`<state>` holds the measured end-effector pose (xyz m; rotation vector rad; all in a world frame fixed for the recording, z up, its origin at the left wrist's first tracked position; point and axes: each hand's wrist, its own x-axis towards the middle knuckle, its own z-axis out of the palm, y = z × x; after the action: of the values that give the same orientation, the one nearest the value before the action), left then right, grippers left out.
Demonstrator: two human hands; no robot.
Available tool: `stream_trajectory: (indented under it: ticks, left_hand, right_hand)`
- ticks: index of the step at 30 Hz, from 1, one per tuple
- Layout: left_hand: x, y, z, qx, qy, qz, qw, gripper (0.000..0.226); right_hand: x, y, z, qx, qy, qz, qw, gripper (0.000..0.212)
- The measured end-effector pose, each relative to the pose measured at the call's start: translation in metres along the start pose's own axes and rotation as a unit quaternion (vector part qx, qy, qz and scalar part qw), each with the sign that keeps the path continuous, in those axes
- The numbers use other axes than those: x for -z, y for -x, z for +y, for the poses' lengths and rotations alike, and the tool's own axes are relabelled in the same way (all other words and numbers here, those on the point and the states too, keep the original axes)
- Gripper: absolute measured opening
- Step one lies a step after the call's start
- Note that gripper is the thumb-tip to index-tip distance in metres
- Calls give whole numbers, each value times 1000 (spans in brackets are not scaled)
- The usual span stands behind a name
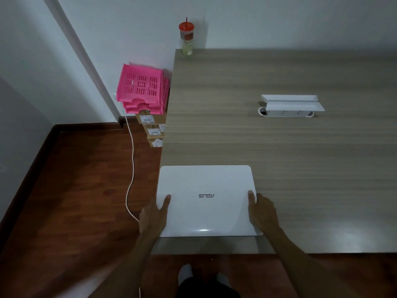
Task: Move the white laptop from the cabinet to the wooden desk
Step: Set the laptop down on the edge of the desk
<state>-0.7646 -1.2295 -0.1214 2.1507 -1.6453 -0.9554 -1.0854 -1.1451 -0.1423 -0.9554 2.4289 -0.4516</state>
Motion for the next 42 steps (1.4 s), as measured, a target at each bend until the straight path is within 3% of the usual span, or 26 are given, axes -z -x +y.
stream_trajectory:
  ticks: [3, 7, 9, 12, 16, 21, 26, 33, 42]
  left_hand:
    - [-1, -9, -2, -3, -17, -28, 999, 82]
    - [5, -15, -8, -5, -35, -77, 996, 93]
    - [10, -11, -6, -20, -49, -88, 995, 100]
    - [15, 10, -2, -104, -119, -84, 984, 118]
    - [10, 35, -12, -158, -173, -123, 964, 136]
    - [1, 32, -25, -194, -188, -149, 951, 143]
    - [-2, 25, -22, -189, -168, -146, 957, 140]
    - [-4, 10, 0, -166, -168, -149, 960, 148]
    - [-5, 9, -3, -181, -178, -129, 959, 141]
  right_hand:
    - [1, -4, 6, 8, 24, -23, 999, 73]
    - [5, -4, 0, 0, 24, -39, 999, 58]
    - [8, 4, -4, 36, 32, -40, 998, 55]
    - [11, 23, 0, 165, 89, -38, 982, 73]
    - [5, 47, 17, 249, 149, -131, 948, 92]
    - [10, 54, 28, 276, 212, -149, 926, 114]
    - [10, 40, 25, 283, 245, -153, 914, 114]
    - [14, 18, 10, 258, 218, -169, 926, 114]
    - [12, 19, 16, 271, 201, -153, 929, 112]
